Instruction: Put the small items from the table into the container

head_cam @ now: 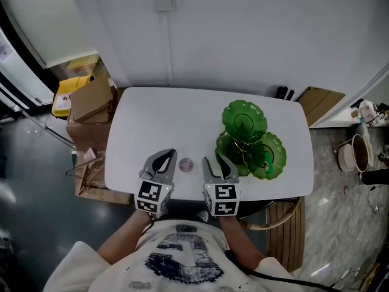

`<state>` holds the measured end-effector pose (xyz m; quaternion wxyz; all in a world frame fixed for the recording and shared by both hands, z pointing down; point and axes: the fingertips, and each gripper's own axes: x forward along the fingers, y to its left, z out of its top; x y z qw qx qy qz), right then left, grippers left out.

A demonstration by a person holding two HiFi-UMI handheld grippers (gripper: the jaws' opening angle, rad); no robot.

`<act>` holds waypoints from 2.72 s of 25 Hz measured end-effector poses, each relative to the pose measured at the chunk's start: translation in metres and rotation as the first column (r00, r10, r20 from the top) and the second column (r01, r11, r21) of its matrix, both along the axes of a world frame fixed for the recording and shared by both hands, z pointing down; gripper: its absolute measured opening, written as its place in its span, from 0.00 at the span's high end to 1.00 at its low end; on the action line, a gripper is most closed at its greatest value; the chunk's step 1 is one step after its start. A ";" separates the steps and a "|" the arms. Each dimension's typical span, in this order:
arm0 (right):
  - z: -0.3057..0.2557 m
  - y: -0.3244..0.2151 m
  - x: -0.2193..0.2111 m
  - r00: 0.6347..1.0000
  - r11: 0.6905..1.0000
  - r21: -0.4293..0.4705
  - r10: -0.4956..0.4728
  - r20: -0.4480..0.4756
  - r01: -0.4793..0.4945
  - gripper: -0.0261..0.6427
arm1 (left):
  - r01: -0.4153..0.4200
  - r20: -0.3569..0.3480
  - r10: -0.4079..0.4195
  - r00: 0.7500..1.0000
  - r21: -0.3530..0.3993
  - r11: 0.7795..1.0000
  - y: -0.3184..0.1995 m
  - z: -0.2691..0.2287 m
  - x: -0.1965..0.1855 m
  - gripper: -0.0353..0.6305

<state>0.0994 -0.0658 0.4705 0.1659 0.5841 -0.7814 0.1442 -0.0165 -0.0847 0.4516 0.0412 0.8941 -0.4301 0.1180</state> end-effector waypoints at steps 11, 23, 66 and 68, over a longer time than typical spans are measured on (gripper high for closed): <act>-0.002 -0.008 -0.107 0.999 0.999 0.012 -0.045 -0.016 0.046 0.96 | 0.061 -0.021 -0.061 0.998 0.003 0.998 -0.009 -0.004 -0.113 0.96; 0.005 -0.010 -0.171 0.999 0.999 0.005 -0.042 -0.028 0.043 0.96 | 0.063 -0.023 -0.063 0.998 -0.004 0.998 -0.009 0.005 -0.179 0.96; 0.037 -0.036 -0.161 0.988 0.984 -0.099 -0.149 -0.037 0.145 0.96 | 0.121 -0.022 -0.128 0.992 -0.201 0.972 -0.013 0.065 -0.165 0.96; 0.040 -0.043 -0.159 0.981 0.977 -0.104 -0.192 -0.027 0.188 0.96 | 0.153 -0.014 -0.159 0.987 -0.213 0.965 -0.014 0.069 -0.160 0.96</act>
